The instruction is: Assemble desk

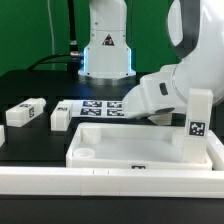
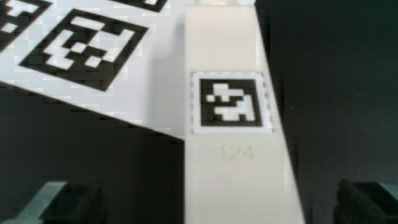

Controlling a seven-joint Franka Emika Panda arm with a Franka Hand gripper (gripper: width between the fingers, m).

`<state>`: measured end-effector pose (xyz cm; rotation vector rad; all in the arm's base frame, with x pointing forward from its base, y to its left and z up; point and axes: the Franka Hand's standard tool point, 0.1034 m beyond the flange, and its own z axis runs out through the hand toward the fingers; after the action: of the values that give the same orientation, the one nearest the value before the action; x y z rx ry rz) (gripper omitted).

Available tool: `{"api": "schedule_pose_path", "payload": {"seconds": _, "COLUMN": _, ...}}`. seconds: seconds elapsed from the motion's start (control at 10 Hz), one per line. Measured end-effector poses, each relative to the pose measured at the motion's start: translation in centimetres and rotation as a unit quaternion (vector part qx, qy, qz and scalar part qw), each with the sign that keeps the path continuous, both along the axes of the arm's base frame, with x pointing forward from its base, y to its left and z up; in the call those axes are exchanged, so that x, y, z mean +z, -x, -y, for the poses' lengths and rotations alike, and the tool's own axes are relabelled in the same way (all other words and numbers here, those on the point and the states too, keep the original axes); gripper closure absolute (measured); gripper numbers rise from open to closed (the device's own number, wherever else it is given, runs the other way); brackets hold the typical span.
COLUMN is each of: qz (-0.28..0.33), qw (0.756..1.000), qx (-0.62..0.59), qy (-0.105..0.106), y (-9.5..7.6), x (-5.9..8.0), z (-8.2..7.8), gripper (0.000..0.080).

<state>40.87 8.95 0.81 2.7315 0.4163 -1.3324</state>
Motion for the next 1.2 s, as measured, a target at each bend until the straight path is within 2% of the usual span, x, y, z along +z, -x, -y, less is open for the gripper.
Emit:
{"api": "schedule_pose_path", "payload": {"seconds": 0.2, "qz": 0.000, "qw": 1.000, "qx": 0.000, "qy": 0.000, "y": 0.0, "x": 0.0, "z": 0.0, "gripper": 0.0179}}
{"api": "schedule_pose_path", "payload": {"seconds": 0.3, "qz": 0.000, "qw": 1.000, "qx": 0.000, "qy": 0.000, "y": 0.0, "x": 0.0, "z": 0.0, "gripper": 0.0373}}
{"api": "schedule_pose_path", "payload": {"seconds": 0.4, "qz": 0.000, "qw": 1.000, "qx": -0.001, "qy": 0.000, "y": 0.0, "x": 0.0, "z": 0.0, "gripper": 0.0373}}
{"api": "schedule_pose_path", "payload": {"seconds": 0.5, "qz": 0.000, "qw": 1.000, "qx": -0.001, "qy": 0.000, "y": -0.1, "x": 0.0, "z": 0.1, "gripper": 0.0512}}
{"api": "schedule_pose_path", "payload": {"seconds": 0.8, "qz": 0.002, "qw": 1.000, "qx": -0.002, "qy": -0.001, "y": -0.2, "x": 0.2, "z": 0.2, "gripper": 0.0511}}
{"api": "schedule_pose_path", "payload": {"seconds": 0.9, "qz": 0.005, "qw": 1.000, "qx": -0.006, "qy": -0.001, "y": -0.6, "x": 0.6, "z": 0.6, "gripper": 0.0511}}
{"api": "schedule_pose_path", "payload": {"seconds": 1.0, "qz": -0.009, "qw": 1.000, "qx": -0.008, "qy": -0.007, "y": -0.8, "x": 2.3, "z": 1.4, "gripper": 0.0511}}
{"api": "schedule_pose_path", "payload": {"seconds": 1.1, "qz": -0.020, "qw": 1.000, "qx": -0.018, "qy": -0.009, "y": -2.0, "x": 5.2, "z": 2.5, "gripper": 0.0511}}
{"api": "schedule_pose_path", "payload": {"seconds": 1.2, "qz": -0.032, "qw": 0.999, "qx": -0.031, "qy": -0.006, "y": -3.2, "x": 7.5, "z": 3.6, "gripper": 0.0511}}
